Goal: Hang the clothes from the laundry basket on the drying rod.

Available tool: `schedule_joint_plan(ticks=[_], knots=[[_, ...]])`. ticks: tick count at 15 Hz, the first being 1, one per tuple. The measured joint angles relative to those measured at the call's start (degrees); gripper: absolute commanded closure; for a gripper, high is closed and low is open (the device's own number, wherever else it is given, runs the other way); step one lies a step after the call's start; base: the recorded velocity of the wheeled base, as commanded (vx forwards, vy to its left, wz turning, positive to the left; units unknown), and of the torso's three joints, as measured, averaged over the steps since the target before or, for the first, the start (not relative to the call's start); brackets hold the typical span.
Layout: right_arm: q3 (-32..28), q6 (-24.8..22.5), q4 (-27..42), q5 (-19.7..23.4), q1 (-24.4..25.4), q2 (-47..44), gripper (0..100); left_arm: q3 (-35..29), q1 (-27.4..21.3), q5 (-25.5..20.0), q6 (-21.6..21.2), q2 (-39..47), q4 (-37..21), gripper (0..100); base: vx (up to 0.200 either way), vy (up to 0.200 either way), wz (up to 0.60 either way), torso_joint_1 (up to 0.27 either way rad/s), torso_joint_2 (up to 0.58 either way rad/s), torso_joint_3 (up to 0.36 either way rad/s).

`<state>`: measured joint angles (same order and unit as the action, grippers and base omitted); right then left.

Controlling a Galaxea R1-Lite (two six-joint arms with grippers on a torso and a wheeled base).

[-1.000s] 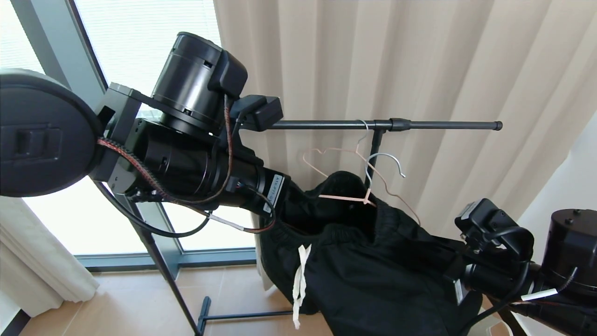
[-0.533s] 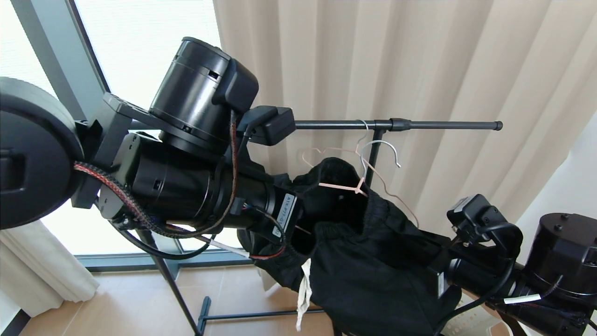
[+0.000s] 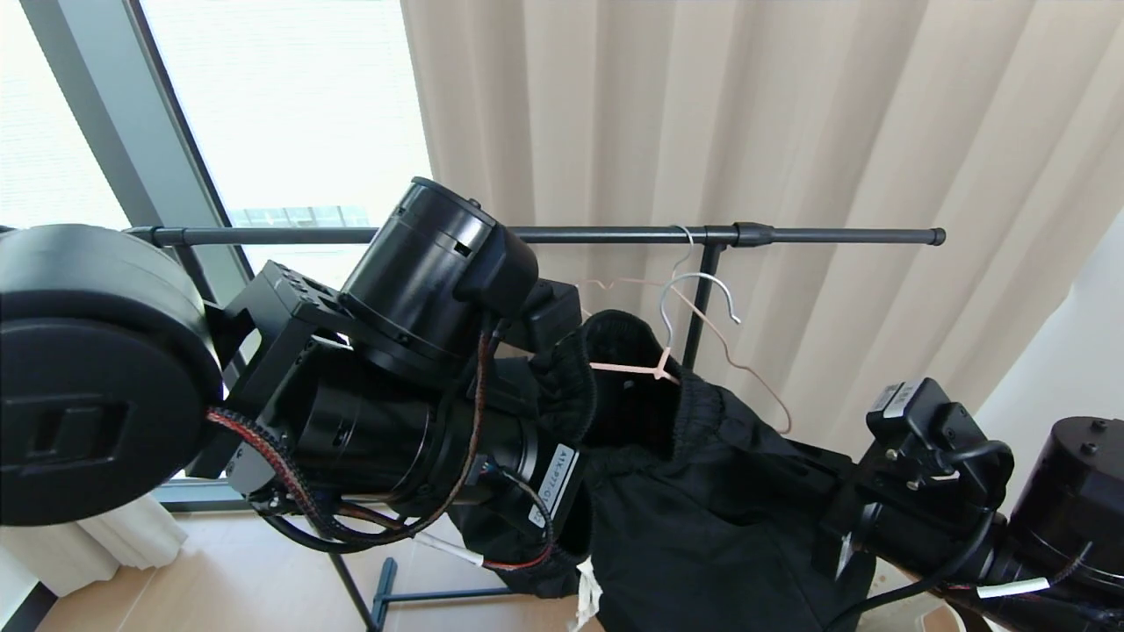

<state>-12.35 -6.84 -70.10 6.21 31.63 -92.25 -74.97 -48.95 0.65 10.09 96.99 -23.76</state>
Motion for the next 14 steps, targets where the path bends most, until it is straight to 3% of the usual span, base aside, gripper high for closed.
schedule_joint_plan(ticks=[5,14], knots=[[1.41,0.02,-0.55,3.86,-0.02,0.82,100,0.17,-0.61,0.11,1.45,2.18,1.6,100,0.0,0.0,0.0,0.0,0.0,0.0],[2.84,0.02,-0.73,6.99,0.0,2.69,100,-0.09,-1.77,0.35,2.35,5.08,5.45,100,0.0,0.0,0.0,0.0,0.0,0.0]])
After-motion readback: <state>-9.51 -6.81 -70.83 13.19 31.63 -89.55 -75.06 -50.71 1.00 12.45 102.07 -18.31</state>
